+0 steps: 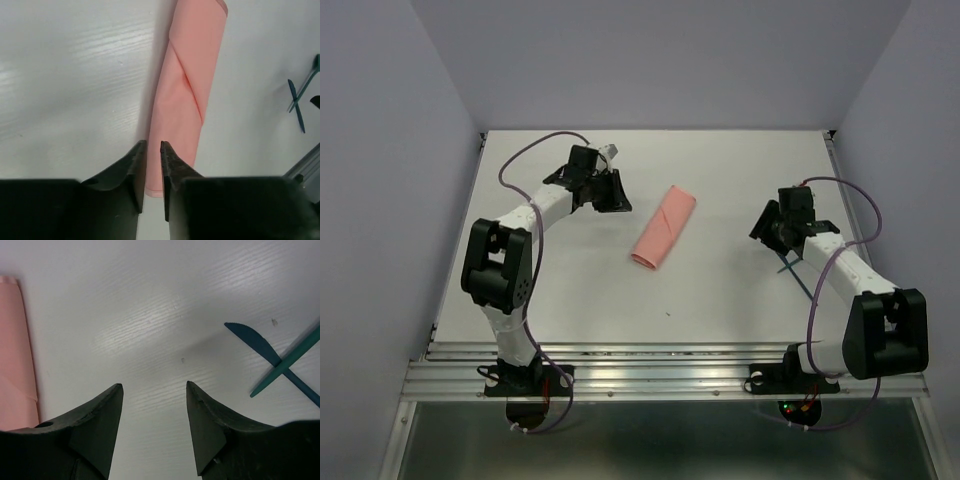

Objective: Fold the napkin into a case and place the utensils inside
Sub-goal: Turn over the smaller rectangle-folded napkin at the center of the board, then move the smaller rectangle folded napkin to the center of the board, then pick up the spoon from the center of the board, then move the spoon to the center of the board.

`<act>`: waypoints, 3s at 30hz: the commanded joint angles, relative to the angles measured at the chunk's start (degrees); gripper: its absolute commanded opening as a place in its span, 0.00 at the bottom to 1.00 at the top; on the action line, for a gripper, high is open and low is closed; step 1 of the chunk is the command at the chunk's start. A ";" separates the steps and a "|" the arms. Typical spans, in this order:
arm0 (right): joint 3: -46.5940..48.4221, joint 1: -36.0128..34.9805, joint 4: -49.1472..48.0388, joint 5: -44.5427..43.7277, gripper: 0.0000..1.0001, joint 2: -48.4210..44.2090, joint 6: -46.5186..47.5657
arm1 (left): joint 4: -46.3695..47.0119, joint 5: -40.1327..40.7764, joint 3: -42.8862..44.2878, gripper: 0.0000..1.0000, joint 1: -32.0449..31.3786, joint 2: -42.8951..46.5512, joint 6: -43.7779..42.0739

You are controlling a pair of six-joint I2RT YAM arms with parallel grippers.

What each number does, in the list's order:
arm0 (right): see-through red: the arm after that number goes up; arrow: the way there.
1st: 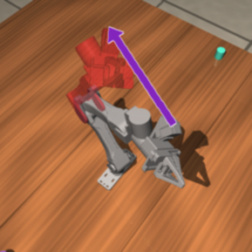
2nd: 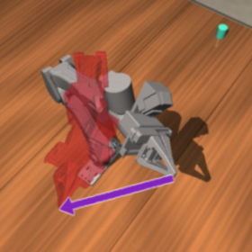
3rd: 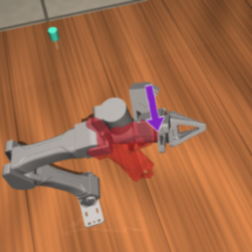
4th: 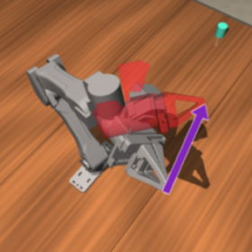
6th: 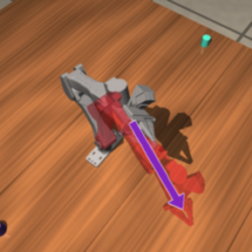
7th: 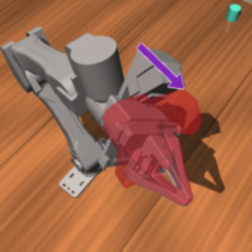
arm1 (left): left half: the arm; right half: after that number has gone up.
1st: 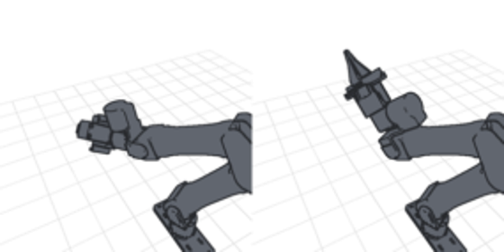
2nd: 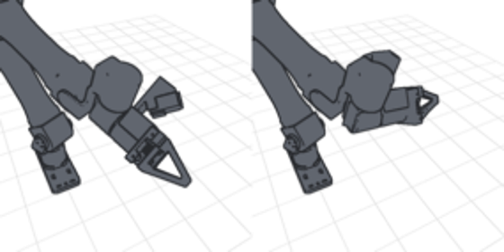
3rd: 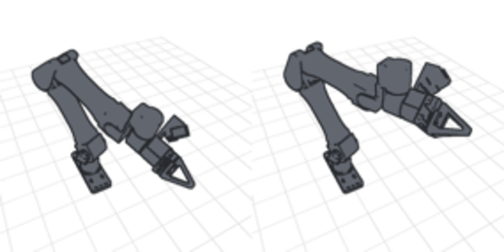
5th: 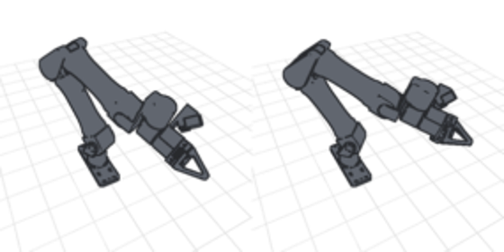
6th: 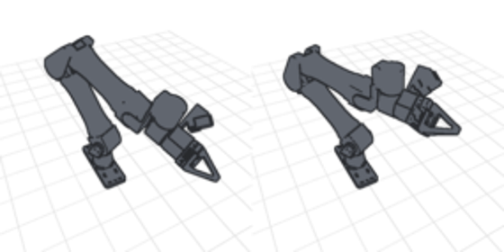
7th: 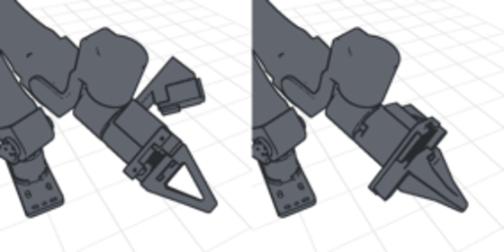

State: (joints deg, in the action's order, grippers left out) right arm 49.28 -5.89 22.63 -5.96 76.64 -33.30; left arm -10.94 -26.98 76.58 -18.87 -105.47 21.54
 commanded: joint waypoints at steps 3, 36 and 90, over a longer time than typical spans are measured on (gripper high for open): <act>-0.32 0.00 0.31 0.86 0.53 0.61 -0.72 | 0.83 0.89 -5.63 0.00 -7.57 4.13 -1.59; -7.44 14.86 -1.45 -6.17 0.24 8.26 -2.74 | 1.81 11.07 1.12 0.00 -11.54 -7.38 -0.09; 12.42 -44.47 10.51 2.45 0.07 15.91 26.35 | -6.38 13.89 4.55 0.17 0.06 11.78 -0.45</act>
State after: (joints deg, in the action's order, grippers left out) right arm 59.13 -50.19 32.58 8.16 93.03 -9.56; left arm -17.89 -12.19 82.39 -18.98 -95.59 20.64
